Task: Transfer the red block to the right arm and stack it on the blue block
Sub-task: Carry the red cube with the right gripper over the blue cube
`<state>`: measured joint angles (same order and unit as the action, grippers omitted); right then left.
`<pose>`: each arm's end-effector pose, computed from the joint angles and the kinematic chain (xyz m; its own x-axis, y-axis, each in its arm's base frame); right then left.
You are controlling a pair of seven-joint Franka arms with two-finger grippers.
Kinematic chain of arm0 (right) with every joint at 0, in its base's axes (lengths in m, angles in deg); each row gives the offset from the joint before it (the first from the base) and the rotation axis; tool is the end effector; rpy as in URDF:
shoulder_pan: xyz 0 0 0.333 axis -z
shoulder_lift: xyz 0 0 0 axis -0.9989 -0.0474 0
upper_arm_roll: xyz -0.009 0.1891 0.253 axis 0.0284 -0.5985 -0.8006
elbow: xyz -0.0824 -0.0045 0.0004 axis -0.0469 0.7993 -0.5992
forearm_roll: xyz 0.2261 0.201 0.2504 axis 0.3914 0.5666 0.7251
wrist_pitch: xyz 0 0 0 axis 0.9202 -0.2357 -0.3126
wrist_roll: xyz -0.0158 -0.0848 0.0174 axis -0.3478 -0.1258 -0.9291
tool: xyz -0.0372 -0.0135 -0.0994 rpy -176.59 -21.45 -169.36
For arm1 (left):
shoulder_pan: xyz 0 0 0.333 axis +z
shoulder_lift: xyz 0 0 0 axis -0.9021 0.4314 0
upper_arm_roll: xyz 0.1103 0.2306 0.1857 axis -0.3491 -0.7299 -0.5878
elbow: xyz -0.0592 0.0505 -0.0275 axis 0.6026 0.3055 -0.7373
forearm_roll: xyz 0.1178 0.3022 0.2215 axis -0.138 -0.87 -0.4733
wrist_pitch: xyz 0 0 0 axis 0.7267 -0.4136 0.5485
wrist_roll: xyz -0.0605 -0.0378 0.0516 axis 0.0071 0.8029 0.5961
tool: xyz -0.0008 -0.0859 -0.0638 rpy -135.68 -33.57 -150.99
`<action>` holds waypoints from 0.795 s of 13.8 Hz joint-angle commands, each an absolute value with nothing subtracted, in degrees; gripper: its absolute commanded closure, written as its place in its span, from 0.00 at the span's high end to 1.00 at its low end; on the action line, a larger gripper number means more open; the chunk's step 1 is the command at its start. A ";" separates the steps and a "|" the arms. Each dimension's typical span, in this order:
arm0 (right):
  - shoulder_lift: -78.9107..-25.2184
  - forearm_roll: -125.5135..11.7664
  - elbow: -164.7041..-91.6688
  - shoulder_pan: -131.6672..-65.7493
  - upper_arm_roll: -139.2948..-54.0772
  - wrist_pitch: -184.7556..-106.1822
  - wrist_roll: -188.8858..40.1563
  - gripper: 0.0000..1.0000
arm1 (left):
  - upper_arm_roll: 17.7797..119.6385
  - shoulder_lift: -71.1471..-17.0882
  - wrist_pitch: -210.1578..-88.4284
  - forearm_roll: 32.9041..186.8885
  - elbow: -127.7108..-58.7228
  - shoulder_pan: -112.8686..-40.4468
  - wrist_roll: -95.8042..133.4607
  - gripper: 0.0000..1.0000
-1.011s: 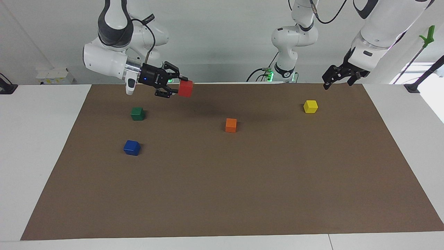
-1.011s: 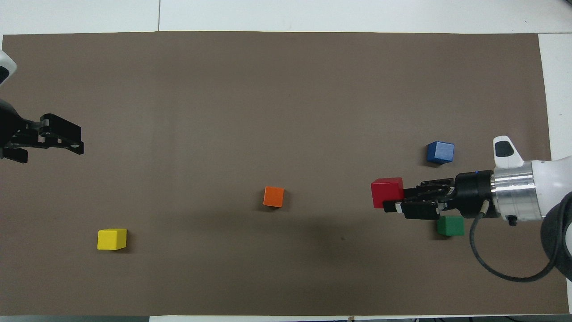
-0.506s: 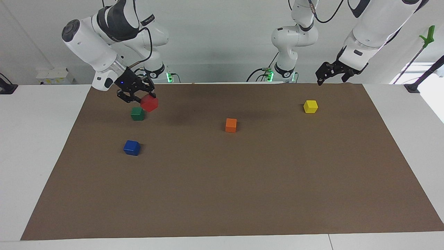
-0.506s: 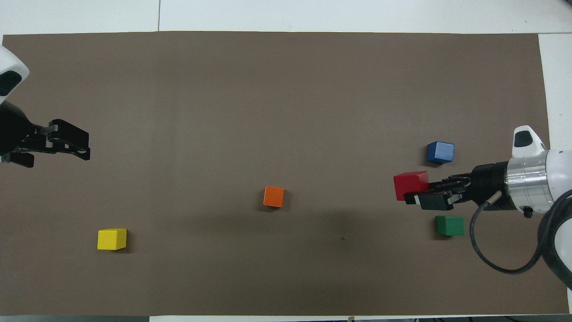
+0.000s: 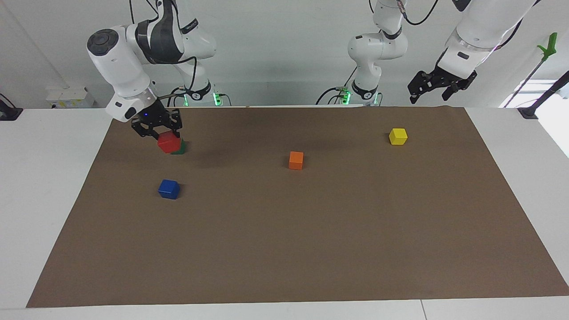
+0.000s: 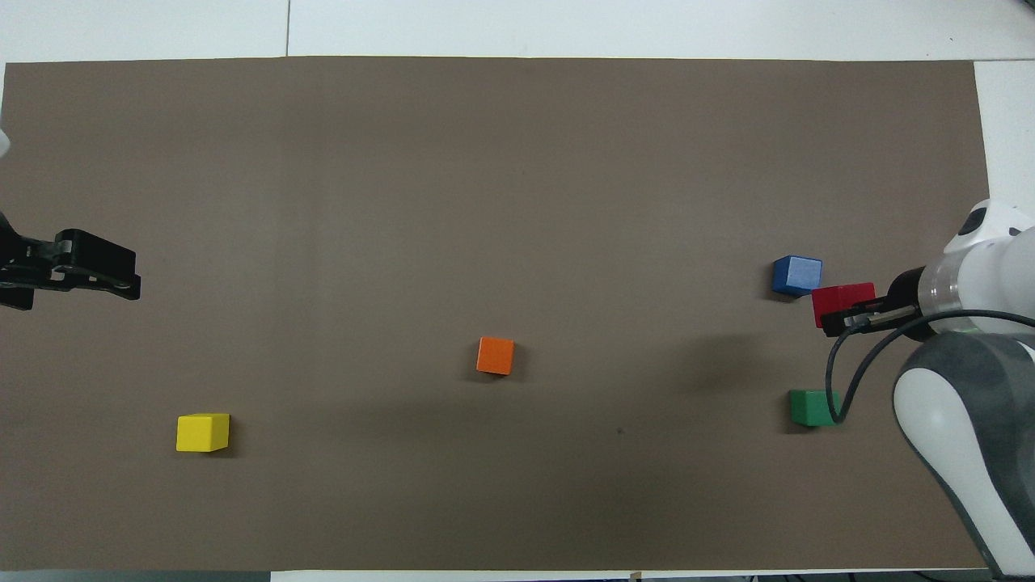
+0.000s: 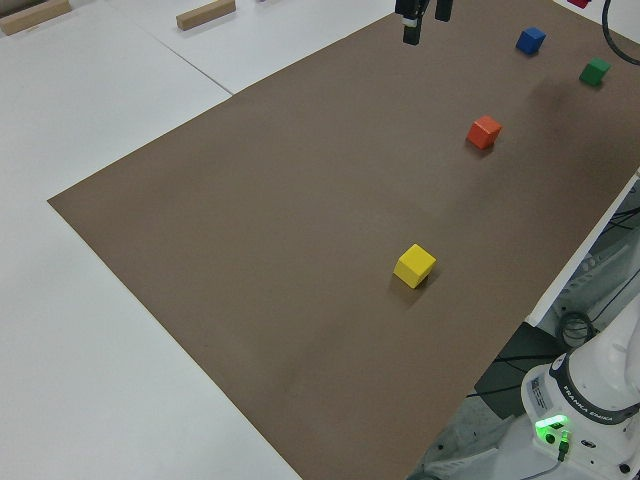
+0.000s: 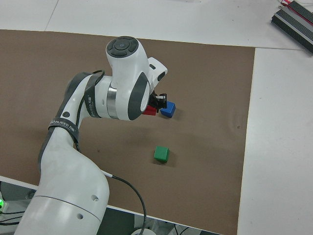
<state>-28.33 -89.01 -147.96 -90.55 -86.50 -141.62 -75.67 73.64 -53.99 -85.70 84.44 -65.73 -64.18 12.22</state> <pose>0.5036 0.0000 0.4625 0.9834 0.1792 -0.0269 0.1796 -0.9837 0.0125 0.5204 -0.0699 0.6688 0.9925 0.0218 -0.1201 0.0192 -0.9996 -0.0227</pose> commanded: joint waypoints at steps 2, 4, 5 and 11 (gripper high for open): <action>-34.87 -95.53 -146.87 -90.01 -87.02 -147.22 -69.46 0.00 | 73.33 -55.67 -86.50 84.50 -67.77 -64.44 11.73 1.00; -36.80 -97.83 -146.78 -90.01 -87.02 -149.06 -65.51 0.00 | 73.33 -56.37 -86.50 84.50 -68.74 -64.18 11.82 1.00; -38.03 -97.92 -145.99 -89.92 -87.02 -149.42 -63.57 0.00 | 73.24 -56.46 -86.41 84.50 -69.01 -64.00 11.82 1.00; -44.45 -96.96 -140.62 -89.39 -87.02 -149.16 -57.58 0.00 | 73.24 -56.55 -86.50 84.50 -69.01 -64.00 11.82 1.00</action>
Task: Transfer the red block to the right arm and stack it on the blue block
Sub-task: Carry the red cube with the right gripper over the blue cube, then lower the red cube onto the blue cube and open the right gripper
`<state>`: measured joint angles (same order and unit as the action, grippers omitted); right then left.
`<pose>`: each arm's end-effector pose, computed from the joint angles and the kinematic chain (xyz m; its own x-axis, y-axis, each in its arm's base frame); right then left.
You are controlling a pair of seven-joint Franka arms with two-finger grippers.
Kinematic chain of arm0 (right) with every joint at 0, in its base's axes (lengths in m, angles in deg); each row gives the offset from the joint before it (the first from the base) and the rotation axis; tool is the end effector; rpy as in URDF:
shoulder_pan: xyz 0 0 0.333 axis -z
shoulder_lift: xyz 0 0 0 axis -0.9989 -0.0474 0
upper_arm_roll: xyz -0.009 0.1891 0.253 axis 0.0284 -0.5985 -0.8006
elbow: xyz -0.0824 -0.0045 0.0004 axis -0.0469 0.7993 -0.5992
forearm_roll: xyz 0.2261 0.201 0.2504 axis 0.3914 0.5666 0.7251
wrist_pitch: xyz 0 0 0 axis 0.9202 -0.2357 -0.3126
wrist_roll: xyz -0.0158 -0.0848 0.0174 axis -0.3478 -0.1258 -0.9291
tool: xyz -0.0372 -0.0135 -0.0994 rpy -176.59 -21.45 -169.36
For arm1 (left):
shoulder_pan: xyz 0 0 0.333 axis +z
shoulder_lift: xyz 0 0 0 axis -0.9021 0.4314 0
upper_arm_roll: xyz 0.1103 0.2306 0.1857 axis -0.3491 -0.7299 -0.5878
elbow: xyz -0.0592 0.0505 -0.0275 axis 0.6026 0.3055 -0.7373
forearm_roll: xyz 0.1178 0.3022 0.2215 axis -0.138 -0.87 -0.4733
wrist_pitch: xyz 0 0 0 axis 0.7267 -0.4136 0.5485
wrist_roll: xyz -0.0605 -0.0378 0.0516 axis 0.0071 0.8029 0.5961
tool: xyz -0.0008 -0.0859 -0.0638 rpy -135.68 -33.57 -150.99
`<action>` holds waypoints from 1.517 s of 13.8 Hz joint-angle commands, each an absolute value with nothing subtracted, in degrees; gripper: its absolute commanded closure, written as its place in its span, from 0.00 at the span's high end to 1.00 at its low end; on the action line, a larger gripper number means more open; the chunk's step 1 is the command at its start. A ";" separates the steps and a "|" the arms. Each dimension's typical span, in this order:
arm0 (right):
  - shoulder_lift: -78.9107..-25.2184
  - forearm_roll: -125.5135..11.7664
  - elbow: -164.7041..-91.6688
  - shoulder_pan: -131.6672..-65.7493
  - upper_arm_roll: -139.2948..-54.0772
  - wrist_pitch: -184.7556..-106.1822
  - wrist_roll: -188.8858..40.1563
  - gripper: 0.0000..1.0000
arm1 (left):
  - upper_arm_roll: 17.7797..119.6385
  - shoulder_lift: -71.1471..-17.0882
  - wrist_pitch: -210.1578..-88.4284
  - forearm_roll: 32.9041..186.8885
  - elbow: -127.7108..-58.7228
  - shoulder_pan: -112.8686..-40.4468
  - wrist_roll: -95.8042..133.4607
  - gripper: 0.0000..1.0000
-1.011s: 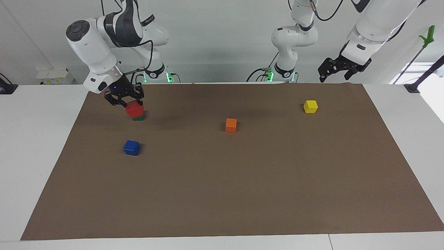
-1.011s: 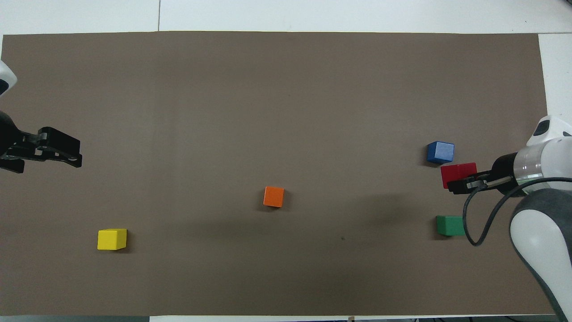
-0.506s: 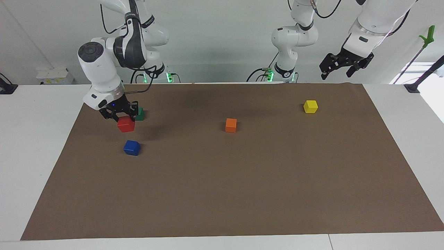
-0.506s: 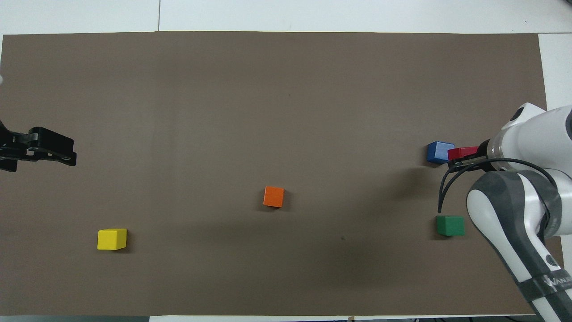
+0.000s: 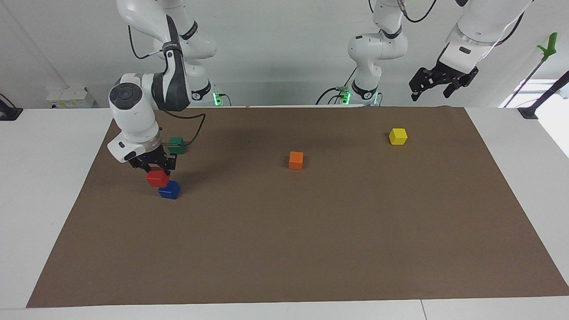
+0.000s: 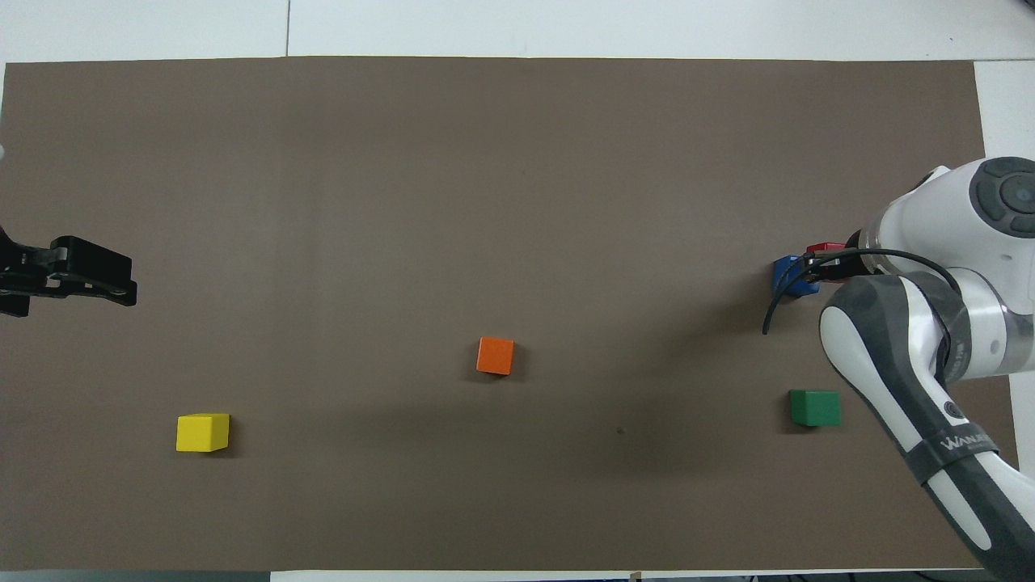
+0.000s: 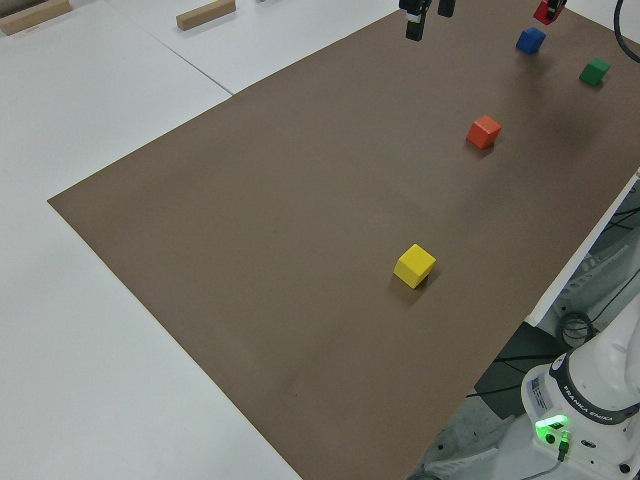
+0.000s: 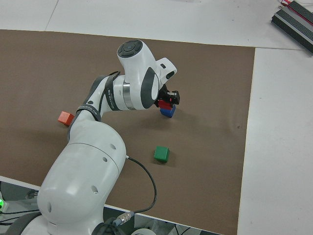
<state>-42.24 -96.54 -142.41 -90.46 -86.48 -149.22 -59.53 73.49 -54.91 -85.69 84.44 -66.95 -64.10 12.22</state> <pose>0.5629 -0.0052 0.3893 0.9991 -0.0324 -0.0267 -0.0283 -0.9896 0.1410 0.5157 -0.0679 0.6677 0.9918 0.0262 -0.1252 0.0231 -0.9994 -0.0257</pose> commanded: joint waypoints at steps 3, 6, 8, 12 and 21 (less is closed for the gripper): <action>-44.98 -96.61 -140.54 -90.18 -87.11 -149.16 -55.21 0.00 | 73.24 -56.55 -86.50 84.50 -69.01 -63.91 11.82 1.00; -45.69 -94.93 -140.62 -90.36 -87.11 -150.21 -55.29 0.00 | 73.24 -56.55 -86.50 84.50 -69.01 -64.00 11.82 1.00; -45.51 -94.85 -141.06 -90.27 -87.11 -150.39 -55.38 0.00 | 73.24 -56.55 -86.50 84.50 -69.01 -64.00 11.82 1.00; -45.34 -94.58 -141.77 -89.75 -87.20 -150.57 -55.64 0.00 | 73.24 -56.55 -86.50 84.50 -69.01 -64.00 11.82 1.00; -45.60 -93.71 -143.70 -90.27 -87.29 -153.29 -55.38 0.00 | 73.24 -56.55 -86.50 84.50 -69.01 -64.00 11.82 1.00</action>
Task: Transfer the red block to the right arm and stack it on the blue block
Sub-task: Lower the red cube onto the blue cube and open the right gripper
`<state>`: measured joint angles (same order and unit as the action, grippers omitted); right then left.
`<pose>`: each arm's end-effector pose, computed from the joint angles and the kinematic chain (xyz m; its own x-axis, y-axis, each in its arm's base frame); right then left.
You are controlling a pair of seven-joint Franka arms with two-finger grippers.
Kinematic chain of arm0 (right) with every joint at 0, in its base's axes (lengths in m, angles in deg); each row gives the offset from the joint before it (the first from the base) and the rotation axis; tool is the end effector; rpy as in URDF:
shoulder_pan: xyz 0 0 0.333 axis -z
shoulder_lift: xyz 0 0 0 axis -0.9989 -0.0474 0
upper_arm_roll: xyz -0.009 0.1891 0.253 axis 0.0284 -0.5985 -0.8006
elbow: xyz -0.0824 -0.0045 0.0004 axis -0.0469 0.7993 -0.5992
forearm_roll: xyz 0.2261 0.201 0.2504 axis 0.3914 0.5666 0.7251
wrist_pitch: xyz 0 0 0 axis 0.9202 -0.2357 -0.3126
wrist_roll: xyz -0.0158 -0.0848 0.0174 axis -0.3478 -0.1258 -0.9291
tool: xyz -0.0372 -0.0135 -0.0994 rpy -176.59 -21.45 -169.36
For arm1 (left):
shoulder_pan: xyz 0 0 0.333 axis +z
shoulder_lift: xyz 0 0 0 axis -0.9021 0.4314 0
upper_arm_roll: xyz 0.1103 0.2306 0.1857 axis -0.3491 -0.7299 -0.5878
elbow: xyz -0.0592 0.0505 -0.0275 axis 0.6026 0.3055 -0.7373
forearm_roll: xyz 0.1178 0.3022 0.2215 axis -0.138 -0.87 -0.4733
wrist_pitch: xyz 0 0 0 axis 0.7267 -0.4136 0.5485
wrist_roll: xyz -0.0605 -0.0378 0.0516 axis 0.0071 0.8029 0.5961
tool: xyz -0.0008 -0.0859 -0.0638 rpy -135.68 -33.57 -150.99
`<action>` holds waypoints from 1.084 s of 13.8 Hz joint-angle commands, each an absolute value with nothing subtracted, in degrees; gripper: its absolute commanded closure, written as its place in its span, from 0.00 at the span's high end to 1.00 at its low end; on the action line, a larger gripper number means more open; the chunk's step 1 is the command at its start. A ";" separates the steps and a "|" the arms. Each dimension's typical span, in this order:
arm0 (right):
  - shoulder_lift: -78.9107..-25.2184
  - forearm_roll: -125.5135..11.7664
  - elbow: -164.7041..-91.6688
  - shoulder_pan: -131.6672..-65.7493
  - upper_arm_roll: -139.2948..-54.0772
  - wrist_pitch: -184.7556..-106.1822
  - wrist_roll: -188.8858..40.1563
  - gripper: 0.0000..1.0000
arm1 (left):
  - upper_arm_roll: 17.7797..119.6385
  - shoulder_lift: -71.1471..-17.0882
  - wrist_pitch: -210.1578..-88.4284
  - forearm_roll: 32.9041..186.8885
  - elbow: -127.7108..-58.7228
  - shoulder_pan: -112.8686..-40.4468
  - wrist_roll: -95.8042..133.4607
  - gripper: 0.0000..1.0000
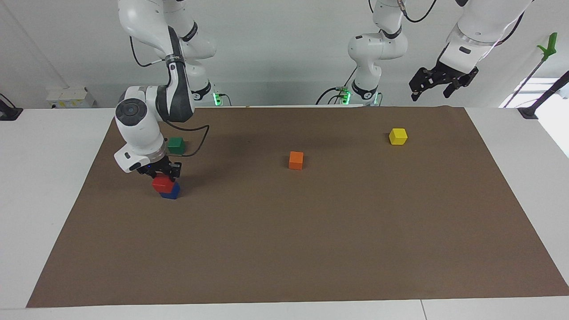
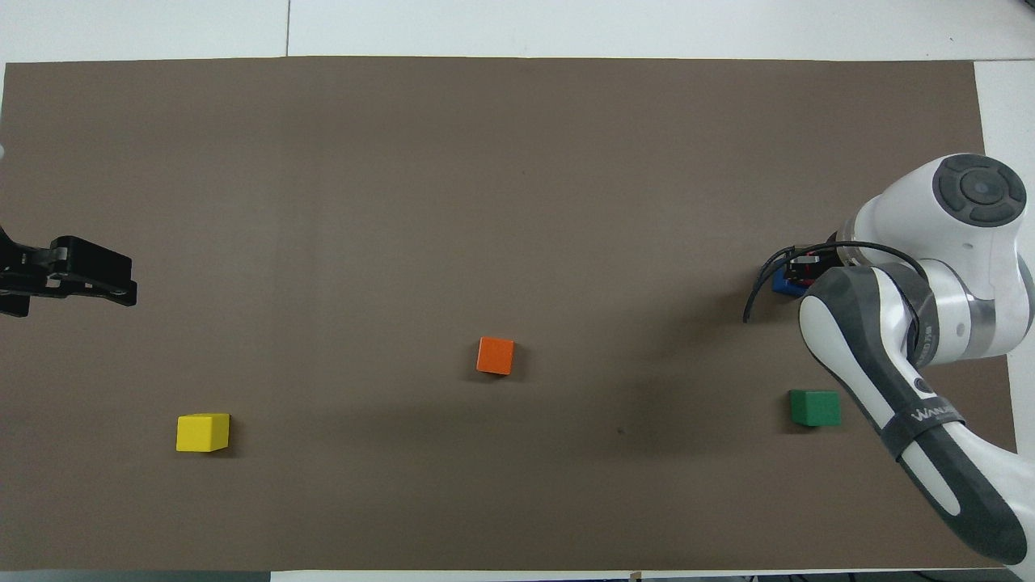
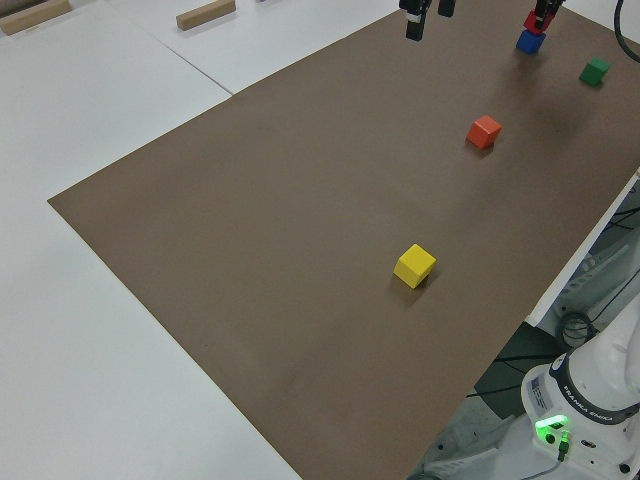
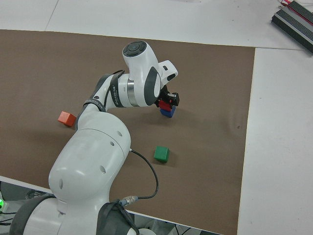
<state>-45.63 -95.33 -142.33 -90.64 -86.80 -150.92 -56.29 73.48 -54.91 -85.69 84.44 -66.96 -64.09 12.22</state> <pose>0.5689 0.0013 0.3587 0.9950 -0.0872 -0.0486 -0.0804 -0.9886 0.1275 0.5157 -0.0677 0.6676 0.9918 0.0265 -0.1254 0.0235 -0.9994 -0.0257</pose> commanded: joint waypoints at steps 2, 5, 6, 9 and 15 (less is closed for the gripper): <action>-45.51 -93.26 -143.88 -90.18 -87.29 -153.20 -55.38 0.00 | 73.24 -56.55 -86.50 84.50 -69.01 -64.00 11.82 1.00; -45.51 -93.18 -143.88 -90.18 -87.29 -153.12 -55.38 0.00 | 73.24 -56.55 -86.50 84.50 -69.01 -63.91 11.82 1.00; -45.51 -92.57 -143.88 -90.18 -87.29 -153.03 -55.38 0.00 | 73.24 -56.55 -86.50 84.50 -69.01 -64.00 11.82 1.00; -45.42 -92.39 -143.88 -90.01 -87.29 -152.77 -55.47 0.33 | 73.24 -56.55 -86.50 84.50 -69.01 -64.00 11.82 1.00; -45.25 -92.38 -143.79 -89.31 -87.20 -151.80 -56.87 1.00 | 73.24 -56.55 -86.50 84.50 -69.01 -64.00 11.82 1.00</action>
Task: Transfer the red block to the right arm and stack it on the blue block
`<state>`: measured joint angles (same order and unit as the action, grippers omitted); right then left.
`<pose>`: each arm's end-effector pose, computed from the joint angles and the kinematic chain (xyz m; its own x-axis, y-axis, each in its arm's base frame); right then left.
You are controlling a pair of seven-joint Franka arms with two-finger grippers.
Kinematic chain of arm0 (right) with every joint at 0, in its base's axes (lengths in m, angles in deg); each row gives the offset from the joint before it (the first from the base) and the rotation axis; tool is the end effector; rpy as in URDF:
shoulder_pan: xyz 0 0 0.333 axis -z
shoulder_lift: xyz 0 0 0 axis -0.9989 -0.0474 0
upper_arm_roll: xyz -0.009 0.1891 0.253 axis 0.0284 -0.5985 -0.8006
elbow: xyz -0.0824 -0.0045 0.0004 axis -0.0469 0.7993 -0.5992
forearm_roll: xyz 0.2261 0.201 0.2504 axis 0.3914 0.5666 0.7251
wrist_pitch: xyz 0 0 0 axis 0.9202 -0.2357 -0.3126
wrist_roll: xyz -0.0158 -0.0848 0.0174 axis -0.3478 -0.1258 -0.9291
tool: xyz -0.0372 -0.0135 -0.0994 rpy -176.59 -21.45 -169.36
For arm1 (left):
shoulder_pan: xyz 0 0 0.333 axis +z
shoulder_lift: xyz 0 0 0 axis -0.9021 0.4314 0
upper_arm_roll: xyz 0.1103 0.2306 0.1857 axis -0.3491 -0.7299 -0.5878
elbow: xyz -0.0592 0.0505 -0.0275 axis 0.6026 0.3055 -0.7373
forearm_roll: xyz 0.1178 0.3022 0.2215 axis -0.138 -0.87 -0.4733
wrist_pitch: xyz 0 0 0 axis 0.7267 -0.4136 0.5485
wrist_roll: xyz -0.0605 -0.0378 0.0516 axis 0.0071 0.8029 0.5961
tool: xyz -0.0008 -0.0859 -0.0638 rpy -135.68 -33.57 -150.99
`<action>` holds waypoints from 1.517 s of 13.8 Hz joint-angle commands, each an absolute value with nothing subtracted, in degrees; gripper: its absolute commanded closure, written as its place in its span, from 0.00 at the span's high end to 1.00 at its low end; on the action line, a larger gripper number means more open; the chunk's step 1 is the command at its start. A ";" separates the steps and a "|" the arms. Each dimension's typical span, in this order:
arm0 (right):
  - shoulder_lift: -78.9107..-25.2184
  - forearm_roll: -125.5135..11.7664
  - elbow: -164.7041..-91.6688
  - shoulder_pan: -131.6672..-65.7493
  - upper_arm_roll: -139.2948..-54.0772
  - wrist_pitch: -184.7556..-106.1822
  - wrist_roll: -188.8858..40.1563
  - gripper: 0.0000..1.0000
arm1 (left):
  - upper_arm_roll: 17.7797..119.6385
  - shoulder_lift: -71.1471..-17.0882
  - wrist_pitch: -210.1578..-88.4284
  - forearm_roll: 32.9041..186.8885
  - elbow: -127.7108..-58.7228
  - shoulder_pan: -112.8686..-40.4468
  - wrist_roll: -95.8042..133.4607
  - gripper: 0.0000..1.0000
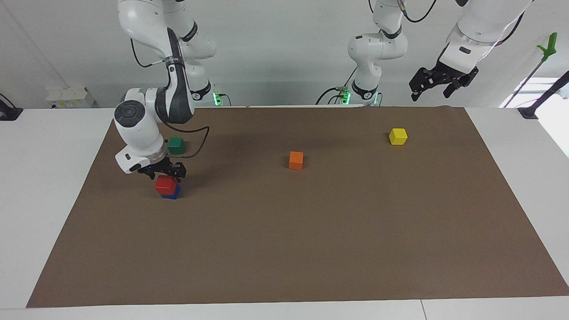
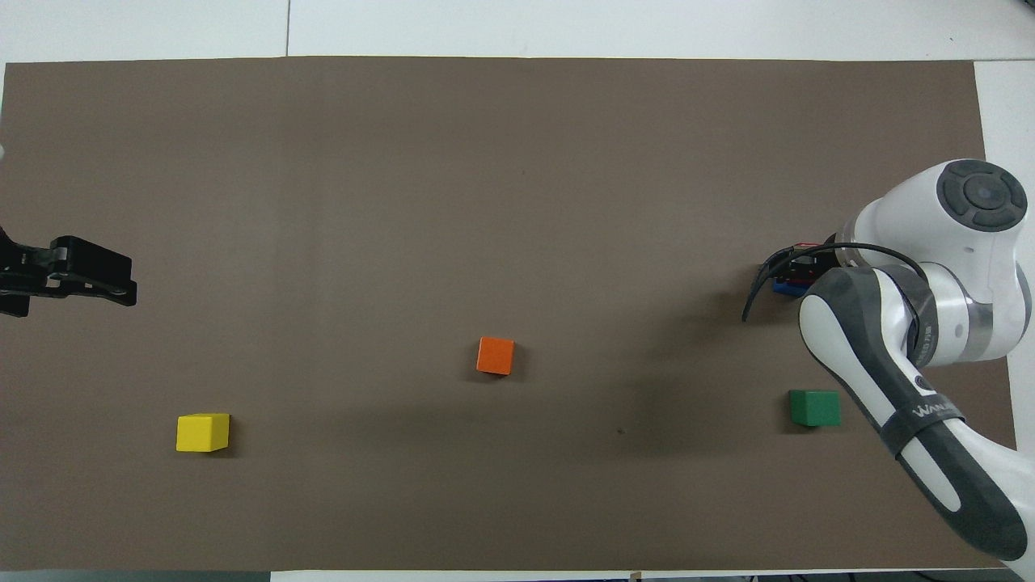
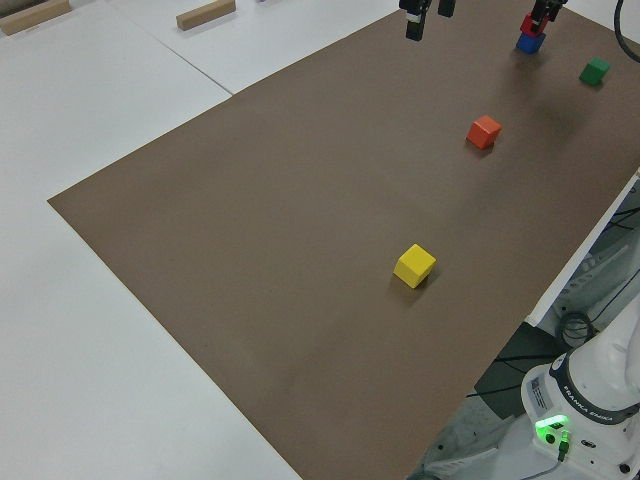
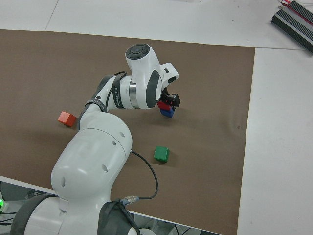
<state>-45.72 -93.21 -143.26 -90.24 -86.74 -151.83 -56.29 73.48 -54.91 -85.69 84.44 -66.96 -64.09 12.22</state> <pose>0.5661 -0.0015 0.3519 0.9920 -0.1142 -0.0538 -0.1086 -0.9893 0.0975 0.5157 -0.0677 0.6676 0.9918 0.0265 -0.1254 0.0235 -0.9994 -0.0257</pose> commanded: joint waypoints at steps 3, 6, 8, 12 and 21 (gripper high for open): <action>-44.02 -92.38 -142.92 -89.13 -87.03 -148.82 -59.06 1.00 | 73.24 -56.55 -86.50 84.50 -69.01 -64.00 11.82 1.00; -40.08 -92.38 -139.50 -87.90 -86.94 -143.03 -64.85 1.00 | 73.24 -56.55 -86.50 84.50 -69.01 -64.00 11.82 1.00; -37.35 -92.38 -135.46 -87.90 -86.94 -137.59 -68.37 1.00 | 73.24 -56.55 -86.50 84.50 -69.01 -64.00 11.82 1.00; -35.41 -88.87 -124.74 -87.99 -86.94 -123.53 -69.53 1.00 | 73.24 -56.55 -86.50 84.50 -69.01 -64.00 11.82 1.00; -34.52 -84.39 -111.54 -84.74 -86.41 -108.56 -72.07 1.00 | 73.24 -56.55 -86.50 84.50 -69.01 -63.91 11.74 1.00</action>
<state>-33.73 -86.37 -114.03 -86.43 -86.43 -109.79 -69.24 73.48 -54.91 -85.69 84.44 -66.96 -64.09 12.22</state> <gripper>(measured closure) 0.000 0.000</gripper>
